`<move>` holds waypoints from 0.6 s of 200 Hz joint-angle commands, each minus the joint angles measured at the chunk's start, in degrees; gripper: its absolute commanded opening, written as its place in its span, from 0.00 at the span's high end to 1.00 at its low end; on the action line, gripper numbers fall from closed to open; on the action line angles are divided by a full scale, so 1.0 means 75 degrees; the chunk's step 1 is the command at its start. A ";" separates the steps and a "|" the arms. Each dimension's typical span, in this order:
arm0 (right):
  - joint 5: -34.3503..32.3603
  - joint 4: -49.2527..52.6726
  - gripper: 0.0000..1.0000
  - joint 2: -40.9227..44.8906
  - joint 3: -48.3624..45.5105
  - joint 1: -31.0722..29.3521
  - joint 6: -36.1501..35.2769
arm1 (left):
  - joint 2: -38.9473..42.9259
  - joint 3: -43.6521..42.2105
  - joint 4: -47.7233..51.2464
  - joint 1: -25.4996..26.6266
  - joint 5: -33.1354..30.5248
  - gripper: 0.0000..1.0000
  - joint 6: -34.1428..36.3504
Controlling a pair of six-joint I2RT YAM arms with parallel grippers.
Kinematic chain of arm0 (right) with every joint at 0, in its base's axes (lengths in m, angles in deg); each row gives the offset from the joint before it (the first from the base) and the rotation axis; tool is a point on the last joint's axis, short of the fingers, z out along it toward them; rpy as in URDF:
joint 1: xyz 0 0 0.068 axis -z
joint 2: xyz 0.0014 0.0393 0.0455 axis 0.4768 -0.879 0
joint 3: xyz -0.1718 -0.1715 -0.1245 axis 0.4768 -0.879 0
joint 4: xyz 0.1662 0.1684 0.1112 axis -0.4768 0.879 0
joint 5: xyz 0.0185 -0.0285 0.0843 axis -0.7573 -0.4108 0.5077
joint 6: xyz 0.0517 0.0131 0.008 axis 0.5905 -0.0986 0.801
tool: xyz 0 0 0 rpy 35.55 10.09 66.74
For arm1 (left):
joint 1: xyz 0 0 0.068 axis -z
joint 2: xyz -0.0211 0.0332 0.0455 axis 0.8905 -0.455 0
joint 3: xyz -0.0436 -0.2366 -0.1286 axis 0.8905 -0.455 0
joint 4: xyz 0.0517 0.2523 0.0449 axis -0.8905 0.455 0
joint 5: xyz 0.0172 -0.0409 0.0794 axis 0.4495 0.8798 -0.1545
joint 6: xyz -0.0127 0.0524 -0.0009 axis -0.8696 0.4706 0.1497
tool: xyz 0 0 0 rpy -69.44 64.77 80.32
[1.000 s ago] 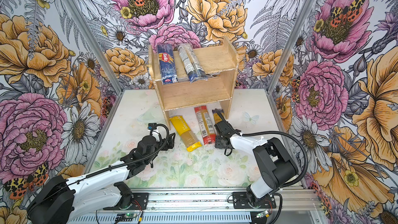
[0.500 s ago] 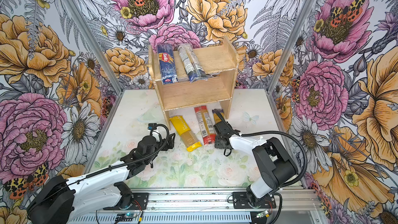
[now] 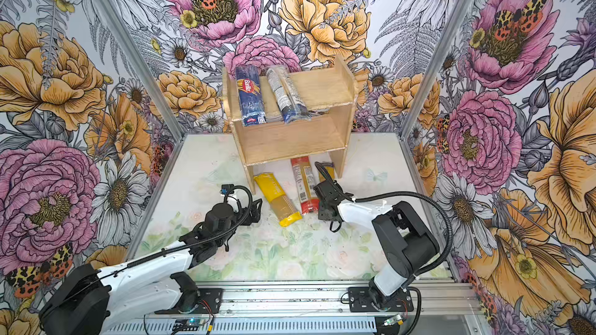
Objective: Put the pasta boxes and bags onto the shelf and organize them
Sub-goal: 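Close the right gripper on the blue end of the blue-and-yellow bag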
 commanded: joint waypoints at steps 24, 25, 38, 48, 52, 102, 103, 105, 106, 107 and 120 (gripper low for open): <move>0.0560 0.0530 0.58 -0.0645 -0.0364 -0.0094 0.0065 | 0.0190 -0.0166 0.0002 0.0065 -0.0097 0.01 -0.0098; 0.0558 0.0530 0.58 -0.0642 -0.0364 -0.0094 0.0065 | 0.0193 -0.0169 0.0002 0.0065 -0.0097 0.01 -0.0099; 0.0580 0.0541 0.63 -0.0629 -0.0361 -0.0094 0.0054 | 0.0217 -0.0190 0.0005 0.0065 -0.0097 0.01 -0.0107; 0.0603 0.0542 0.65 -0.0618 -0.0351 -0.0100 0.0055 | 0.0256 -0.0199 0.0002 0.0065 -0.0097 0.01 -0.0121; 0.0614 0.0544 0.66 -0.0606 -0.0347 -0.0094 0.0051 | 0.0270 -0.0210 0.0002 0.0059 -0.0097 0.01 -0.0122; 0.0810 0.0565 0.80 -0.0435 -0.0370 -0.0098 0.0029 | 0.0455 -0.0271 0.0072 0.0065 -0.0150 0.01 -0.0134; 0.0812 0.0560 0.80 -0.0425 -0.0379 -0.0096 0.0030 | 0.0455 -0.0274 0.0072 0.0065 -0.0152 0.01 -0.0134; 0.0825 0.0564 0.81 -0.0404 -0.0385 -0.0094 0.0030 | 0.0457 -0.0267 0.0078 0.0065 -0.0155 0.01 -0.0128; 0.0831 0.0559 0.81 -0.0392 -0.0386 -0.0100 0.0030 | 0.0456 -0.0266 0.0081 0.0065 -0.0155 0.01 -0.0125; 0.0831 0.0559 0.81 -0.0392 -0.0386 -0.0100 0.0030 | 0.0461 -0.0271 0.0082 0.0065 -0.0155 0.01 -0.0124; 0.0874 0.0554 0.85 -0.0243 -0.0422 -0.0094 0.0052 | 0.0464 -0.0223 0.0138 0.0065 -0.0145 0.01 -0.0122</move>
